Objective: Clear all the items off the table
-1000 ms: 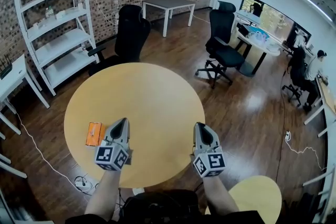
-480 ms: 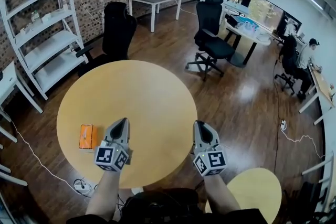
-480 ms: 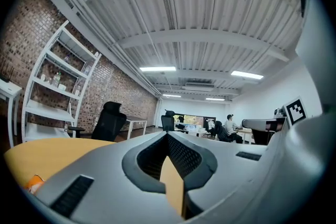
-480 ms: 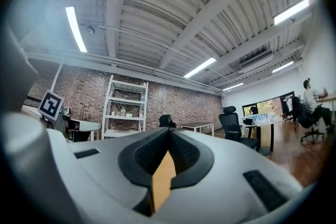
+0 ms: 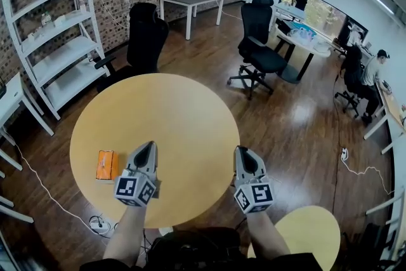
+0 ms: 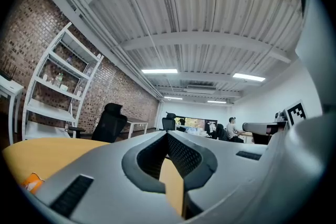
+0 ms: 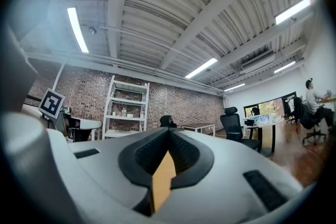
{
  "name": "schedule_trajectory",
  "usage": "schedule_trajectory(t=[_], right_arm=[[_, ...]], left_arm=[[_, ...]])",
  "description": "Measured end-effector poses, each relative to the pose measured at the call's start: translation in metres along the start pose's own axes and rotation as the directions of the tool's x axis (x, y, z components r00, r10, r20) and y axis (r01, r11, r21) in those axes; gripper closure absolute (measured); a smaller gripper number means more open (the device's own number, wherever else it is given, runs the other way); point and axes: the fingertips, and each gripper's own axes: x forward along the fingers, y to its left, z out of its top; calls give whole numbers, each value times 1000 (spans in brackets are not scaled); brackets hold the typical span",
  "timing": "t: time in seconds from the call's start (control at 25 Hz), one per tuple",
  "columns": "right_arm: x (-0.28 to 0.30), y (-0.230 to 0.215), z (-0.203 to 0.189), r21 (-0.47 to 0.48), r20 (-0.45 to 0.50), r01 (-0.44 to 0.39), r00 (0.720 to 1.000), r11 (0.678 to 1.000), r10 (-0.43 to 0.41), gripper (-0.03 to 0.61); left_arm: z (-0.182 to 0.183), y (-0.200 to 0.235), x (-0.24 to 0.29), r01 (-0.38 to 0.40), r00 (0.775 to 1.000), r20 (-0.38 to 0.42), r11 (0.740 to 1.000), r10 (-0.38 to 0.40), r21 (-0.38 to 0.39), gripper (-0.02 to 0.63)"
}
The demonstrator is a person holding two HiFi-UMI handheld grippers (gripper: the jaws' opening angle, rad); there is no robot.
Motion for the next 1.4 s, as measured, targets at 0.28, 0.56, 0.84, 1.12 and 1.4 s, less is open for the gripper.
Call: schedule_trajectory(t=[0.28, 0.56, 0.84, 1.12, 1.4], right_arm=[[-44, -39, 8, -34, 7, 126, 992, 991, -126, 575], [-205, -134, 11, -45, 26, 550, 835, 834, -549, 575], [-444, -175, 17, -48, 39, 880, 474, 472, -880, 575], [-603, -127, 16, -36, 54, 995, 97, 95, -994, 575], [-664, -72, 5, -64, 21, 993, -100, -101, -995, 575]], left_arm=[[-12, -57, 36, 148, 989, -22, 988, -149, -41, 614], [-70, -225, 85, 511, 849, -60, 844, -525, -164, 614], [-116, -457, 45, 807, 523, -58, 517, -850, -285, 614], [-137, -582, -36, 908, 200, -33, 198, -979, -369, 614], [-142, -645, -98, 896, -14, 2, -13, -1000, -445, 614]])
